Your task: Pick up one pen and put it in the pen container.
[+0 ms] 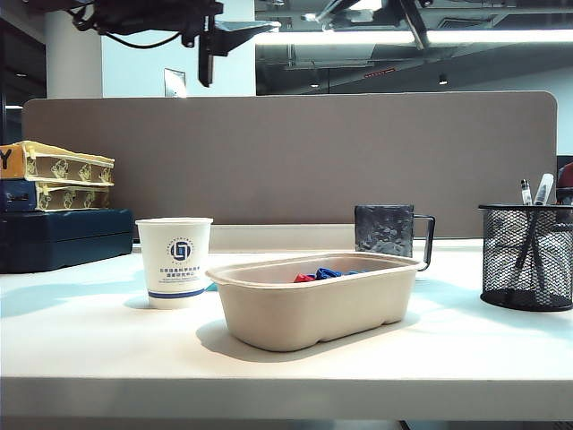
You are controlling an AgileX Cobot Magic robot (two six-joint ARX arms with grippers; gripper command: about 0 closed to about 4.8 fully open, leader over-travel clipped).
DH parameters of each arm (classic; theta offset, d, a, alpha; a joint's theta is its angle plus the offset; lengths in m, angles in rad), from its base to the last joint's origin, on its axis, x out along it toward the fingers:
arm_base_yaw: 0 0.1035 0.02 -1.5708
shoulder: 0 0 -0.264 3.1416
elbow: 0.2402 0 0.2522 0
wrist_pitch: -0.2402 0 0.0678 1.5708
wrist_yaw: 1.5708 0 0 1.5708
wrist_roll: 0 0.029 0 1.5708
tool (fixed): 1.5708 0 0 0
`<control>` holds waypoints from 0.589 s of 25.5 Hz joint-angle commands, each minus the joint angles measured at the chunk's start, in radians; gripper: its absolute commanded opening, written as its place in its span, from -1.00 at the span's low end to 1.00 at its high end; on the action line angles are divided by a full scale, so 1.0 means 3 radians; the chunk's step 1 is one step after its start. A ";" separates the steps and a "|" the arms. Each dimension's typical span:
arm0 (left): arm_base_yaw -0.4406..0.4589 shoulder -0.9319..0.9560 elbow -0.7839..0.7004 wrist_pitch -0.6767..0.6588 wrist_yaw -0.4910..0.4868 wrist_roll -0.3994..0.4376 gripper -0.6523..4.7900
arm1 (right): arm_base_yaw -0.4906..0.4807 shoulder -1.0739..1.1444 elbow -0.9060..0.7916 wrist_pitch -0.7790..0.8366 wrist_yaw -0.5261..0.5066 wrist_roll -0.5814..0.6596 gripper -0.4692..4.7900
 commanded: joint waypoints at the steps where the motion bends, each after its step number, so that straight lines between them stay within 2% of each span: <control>1: -0.0083 -0.0009 0.0029 0.0067 0.0037 -0.0029 -0.31 | 0.0050 -0.0022 0.0022 0.0092 -0.0090 0.0025 -0.74; 15: -0.0128 -0.0008 0.0034 0.0118 0.0028 -0.0031 -0.31 | 0.0280 -0.0022 0.0022 0.0092 -0.0261 0.0103 -0.74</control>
